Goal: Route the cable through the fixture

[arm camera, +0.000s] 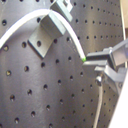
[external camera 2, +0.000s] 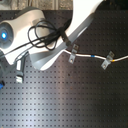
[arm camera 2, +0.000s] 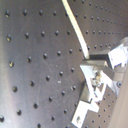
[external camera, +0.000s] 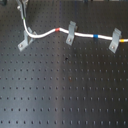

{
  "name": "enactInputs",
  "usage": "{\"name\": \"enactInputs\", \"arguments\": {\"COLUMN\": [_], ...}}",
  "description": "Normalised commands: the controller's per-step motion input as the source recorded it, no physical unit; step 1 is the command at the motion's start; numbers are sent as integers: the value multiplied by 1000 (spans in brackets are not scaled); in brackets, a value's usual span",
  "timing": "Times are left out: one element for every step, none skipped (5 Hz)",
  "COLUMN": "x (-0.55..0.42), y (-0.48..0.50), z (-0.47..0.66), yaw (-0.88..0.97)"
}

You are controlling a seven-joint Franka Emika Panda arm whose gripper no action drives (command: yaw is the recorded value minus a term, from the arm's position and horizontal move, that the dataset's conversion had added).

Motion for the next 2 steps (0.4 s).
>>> {"name": "enactInputs", "arguments": {"x": [-39,78], "y": [66,36], "z": [363,21], "yaw": [131,0]}}
